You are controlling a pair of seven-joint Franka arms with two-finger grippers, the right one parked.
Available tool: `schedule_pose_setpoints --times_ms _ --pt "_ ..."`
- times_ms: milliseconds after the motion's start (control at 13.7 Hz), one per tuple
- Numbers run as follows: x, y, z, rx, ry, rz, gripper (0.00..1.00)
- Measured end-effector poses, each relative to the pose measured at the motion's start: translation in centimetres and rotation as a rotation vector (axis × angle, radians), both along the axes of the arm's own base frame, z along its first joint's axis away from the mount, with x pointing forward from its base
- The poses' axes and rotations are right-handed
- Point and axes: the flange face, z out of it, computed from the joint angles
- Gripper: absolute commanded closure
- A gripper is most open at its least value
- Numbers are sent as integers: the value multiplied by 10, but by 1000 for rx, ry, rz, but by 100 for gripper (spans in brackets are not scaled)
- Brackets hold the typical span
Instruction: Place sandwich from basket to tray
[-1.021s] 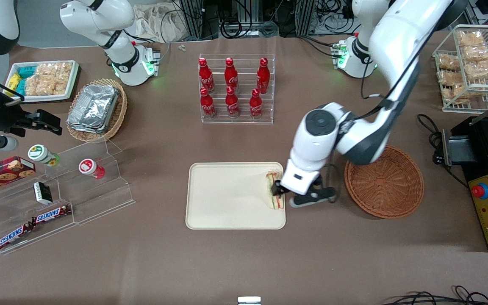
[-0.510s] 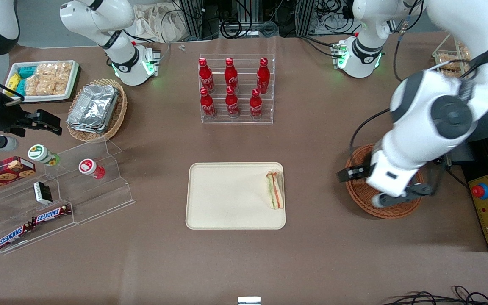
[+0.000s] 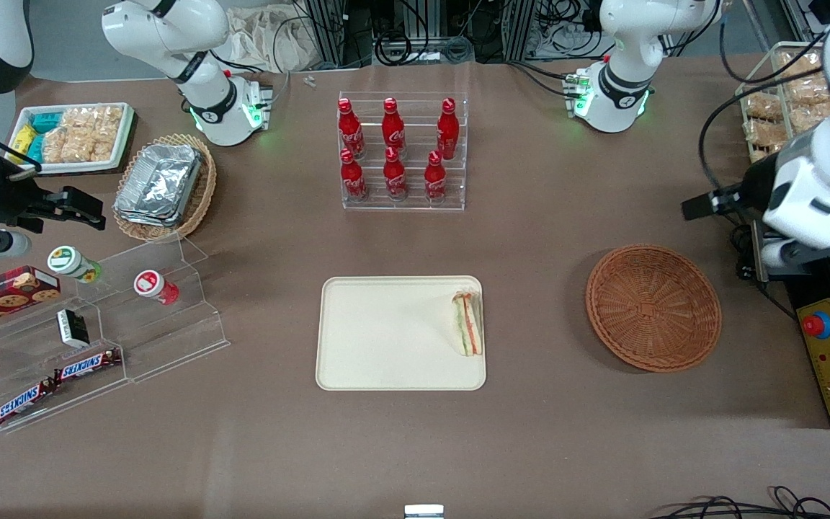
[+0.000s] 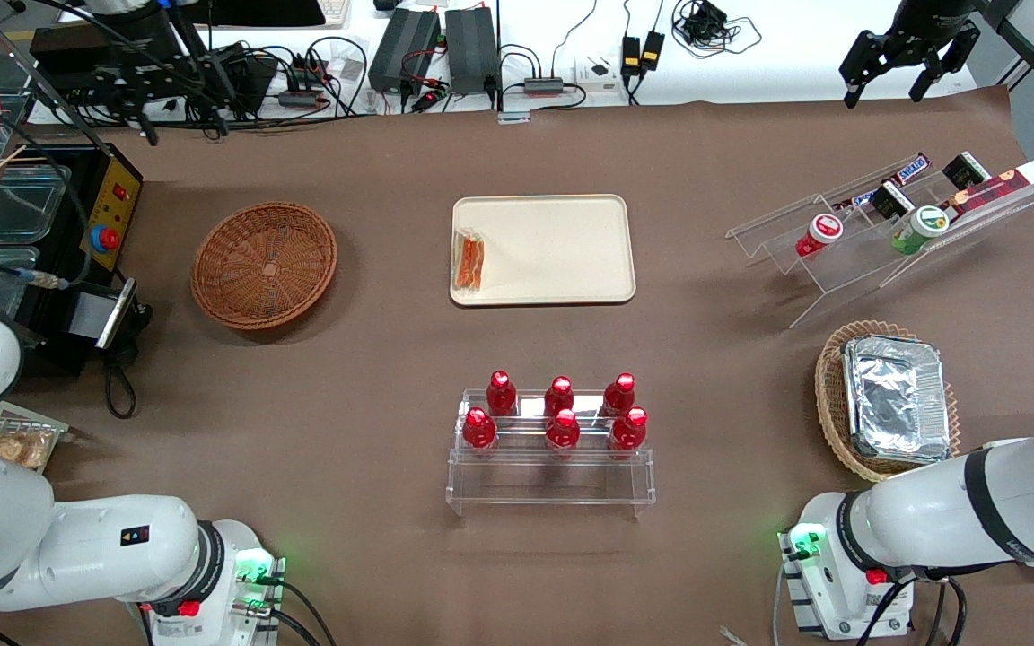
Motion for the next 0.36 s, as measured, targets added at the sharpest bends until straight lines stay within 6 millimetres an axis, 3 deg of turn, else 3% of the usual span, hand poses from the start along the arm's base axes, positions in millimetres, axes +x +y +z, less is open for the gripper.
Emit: schedule_pose_setpoints --times_ms 219,365 --pt "-22 6 16 12 -20 7 0" --pt "-25 -1 16 13 -21 -6 0"
